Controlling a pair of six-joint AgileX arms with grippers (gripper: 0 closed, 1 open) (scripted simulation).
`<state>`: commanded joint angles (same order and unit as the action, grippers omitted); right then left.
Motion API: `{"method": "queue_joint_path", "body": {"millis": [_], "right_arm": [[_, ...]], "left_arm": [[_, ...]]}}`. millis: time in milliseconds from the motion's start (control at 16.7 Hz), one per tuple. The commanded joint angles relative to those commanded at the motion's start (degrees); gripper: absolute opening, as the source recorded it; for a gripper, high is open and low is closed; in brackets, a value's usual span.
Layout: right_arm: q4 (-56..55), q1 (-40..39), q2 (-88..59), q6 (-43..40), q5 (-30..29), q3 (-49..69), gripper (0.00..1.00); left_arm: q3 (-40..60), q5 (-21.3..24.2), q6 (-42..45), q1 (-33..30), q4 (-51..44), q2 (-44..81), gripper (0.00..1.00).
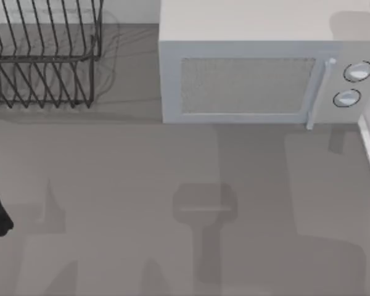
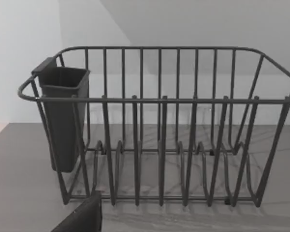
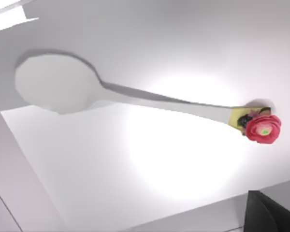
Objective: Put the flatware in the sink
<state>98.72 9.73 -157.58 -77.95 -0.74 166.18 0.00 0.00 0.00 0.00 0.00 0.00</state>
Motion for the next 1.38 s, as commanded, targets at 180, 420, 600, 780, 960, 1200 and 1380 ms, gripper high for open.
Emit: {"method": "queue_joint_path", "body": {"millis": [180,420,600,780,960,1200,1380], "right_arm": [[1.71,-0.19,-3.25,-0.29,-0.03,4.09,0.0],[6.08,-0.45,-11.24,-0.39,-0.13,16.3,0.0],[8.73,-0.51,-16.43,-0.05,-0.22,24.81,0.0],[9.59,-0.54,-18.47,0.24,-0.28,28.26,0.0],[9.59,-0.54,-18.49,0.25,-0.28,28.3,0.0],[9.59,-0.54,-18.49,0.25,-0.28,28.3,0.23],[9.59,-0.54,-18.49,0.25,-0.28,28.3,0.45]], "left_arm": [[0.0,0.0,0.0,0.0,0.0,0.0,1.0],[0.0,0.0,0.0,0.0,0.0,0.0,1.0],[0.0,0.0,0.0,0.0,0.0,0.0,1.0],[0.0,0.0,0.0,0.0,0.0,0.0,1.0],[0.0,0.0,0.0,0.0,0.0,0.0,1.0],[0.0,0.0,0.0,0.0,0.0,0.0,1.0],[0.0,0.0,0.0,0.0,0.0,0.0,1.0]]}}
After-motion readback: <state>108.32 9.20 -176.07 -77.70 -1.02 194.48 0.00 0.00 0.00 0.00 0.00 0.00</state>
